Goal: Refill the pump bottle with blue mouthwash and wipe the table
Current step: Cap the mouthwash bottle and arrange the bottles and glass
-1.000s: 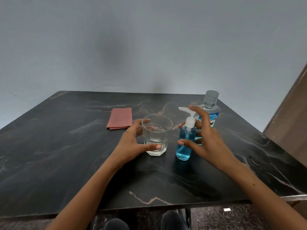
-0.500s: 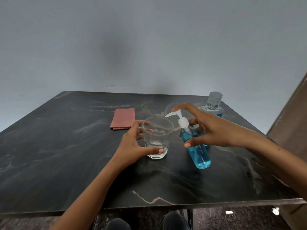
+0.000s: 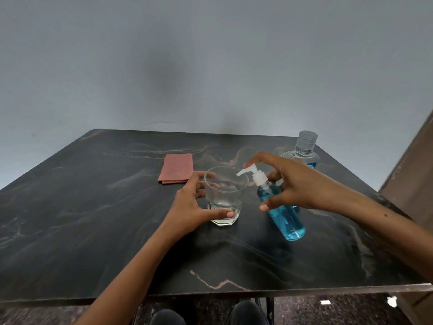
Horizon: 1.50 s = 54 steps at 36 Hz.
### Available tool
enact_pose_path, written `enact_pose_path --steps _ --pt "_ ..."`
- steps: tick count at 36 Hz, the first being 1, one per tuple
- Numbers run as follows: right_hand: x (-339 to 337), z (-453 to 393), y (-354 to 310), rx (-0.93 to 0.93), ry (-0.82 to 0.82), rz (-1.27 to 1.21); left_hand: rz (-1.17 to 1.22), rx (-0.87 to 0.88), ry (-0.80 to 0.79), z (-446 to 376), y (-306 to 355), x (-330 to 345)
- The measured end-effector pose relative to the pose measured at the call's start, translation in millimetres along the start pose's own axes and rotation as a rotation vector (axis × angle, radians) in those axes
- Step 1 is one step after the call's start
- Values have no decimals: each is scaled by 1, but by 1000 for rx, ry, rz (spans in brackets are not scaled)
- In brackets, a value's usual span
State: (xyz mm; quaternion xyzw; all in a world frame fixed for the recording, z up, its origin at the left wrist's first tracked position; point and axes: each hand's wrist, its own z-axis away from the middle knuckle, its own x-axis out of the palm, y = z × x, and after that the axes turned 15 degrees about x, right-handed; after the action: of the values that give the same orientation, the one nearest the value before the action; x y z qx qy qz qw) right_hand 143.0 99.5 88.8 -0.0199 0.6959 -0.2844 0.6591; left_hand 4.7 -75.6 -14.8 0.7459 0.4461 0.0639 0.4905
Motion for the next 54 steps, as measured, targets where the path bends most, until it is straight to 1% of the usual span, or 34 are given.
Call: enact_pose_path --steps 6,14,23,31,36,40,43,51,54 --pt "-1 2 -2 6 -3 19 -6 9 12 1 -1 0" --pt "1 3 -6 -7 54 5 -14 9 7 1 0 1" --pt "0 4 -6 -15 25 28 -8 16 11 0 -3 1" --pt "4 0 -4 -27 93 14 -15 22 9 0 -3 1" --pt "5 -1 -3 -36 84 17 -20 30 14 0 -4 2" --pt "6 -1 0 -32 43 56 -23 23 9 -1 -4 2" --pt "7 -3 2 -58 73 66 -24 25 10 -1 -5 2" --pt "11 0 5 -55 111 -85 -32 46 23 -1 -5 1" --pt "15 6 8 -64 139 -200 -73 84 27 0 -2 2"
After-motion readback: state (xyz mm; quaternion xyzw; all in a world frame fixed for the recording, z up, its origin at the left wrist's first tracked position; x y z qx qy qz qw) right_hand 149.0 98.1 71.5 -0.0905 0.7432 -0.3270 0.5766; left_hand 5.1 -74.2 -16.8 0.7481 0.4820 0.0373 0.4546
